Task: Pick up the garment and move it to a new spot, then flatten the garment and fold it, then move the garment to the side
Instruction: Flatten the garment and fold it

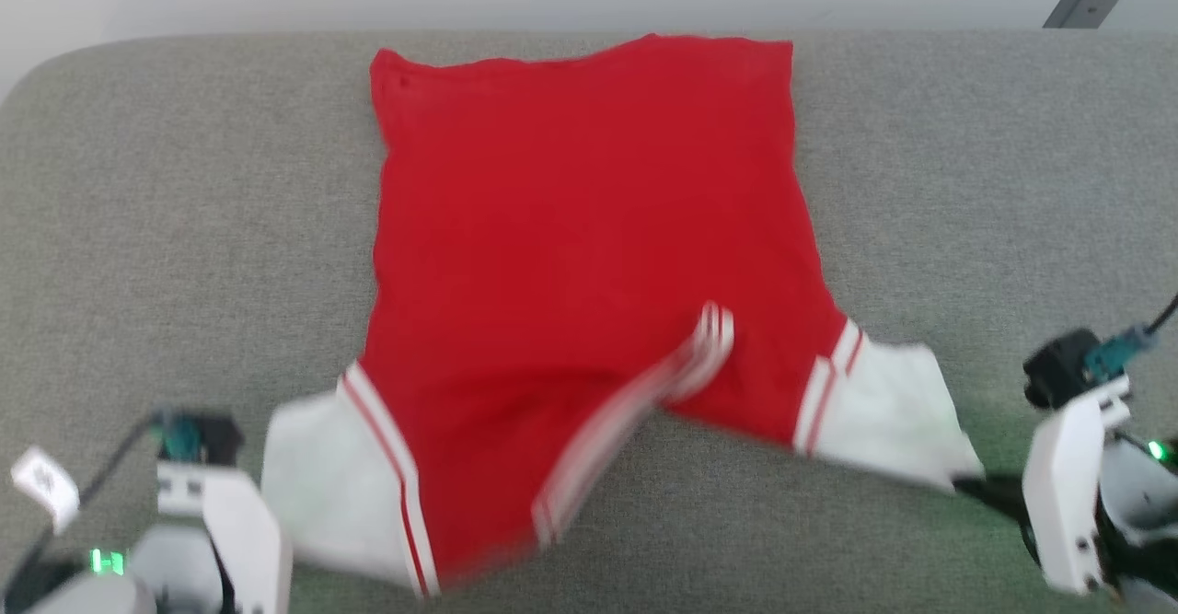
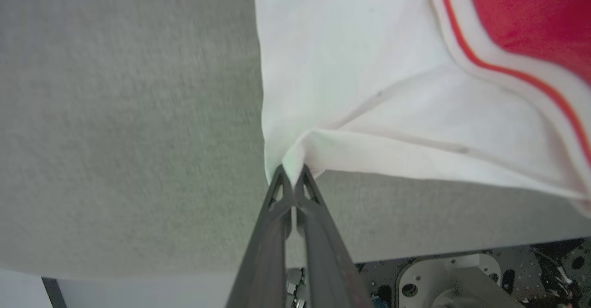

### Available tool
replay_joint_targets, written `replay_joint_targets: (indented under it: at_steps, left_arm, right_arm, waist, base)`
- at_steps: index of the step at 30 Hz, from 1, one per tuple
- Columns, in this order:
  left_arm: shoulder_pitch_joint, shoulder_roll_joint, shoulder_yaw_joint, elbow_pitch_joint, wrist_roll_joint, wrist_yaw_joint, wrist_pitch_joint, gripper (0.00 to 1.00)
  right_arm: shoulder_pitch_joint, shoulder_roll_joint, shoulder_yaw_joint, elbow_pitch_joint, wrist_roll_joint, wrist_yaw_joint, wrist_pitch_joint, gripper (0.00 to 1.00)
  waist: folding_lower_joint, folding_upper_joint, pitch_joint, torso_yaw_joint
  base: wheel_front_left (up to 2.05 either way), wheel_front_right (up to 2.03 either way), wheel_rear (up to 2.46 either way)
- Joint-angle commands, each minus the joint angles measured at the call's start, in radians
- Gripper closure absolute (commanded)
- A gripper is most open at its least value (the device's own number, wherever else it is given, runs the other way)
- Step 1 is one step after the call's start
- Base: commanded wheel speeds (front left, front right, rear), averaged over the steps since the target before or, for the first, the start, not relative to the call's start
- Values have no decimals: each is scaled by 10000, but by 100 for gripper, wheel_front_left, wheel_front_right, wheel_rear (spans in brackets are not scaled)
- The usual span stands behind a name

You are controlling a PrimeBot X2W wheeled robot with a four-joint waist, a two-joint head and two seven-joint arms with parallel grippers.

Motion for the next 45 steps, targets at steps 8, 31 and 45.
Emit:
replay_joint_targets:
  at_steps: [8, 31, 45]
  left_arm:
    - [1499, 343, -61, -819, -476, 1140, 145, 100]
    - [771, -1161, 177, -1185, -244, 755, -1252, 100]
    - [-559, -2309, -348, -511, 173, 6, -1264, 100]
  right_arm:
    - [2136, -156, -1048, -1165, 320, -1, 1974, 100]
    - [1056, 2864, -4814, -3992, -3283, 0, 1532, 0]
    - [-4746, 2821, -3971, 1546, -4198, 0, 260, 0]
  waist:
    - [0, 0, -102, 113]
    - [0, 0, 1078, 498]
    - [0, 0, 2413, 1912]
  base:
    - [0, 0, 0]
    - [0, 0, 0]
    - [0, 0, 0]
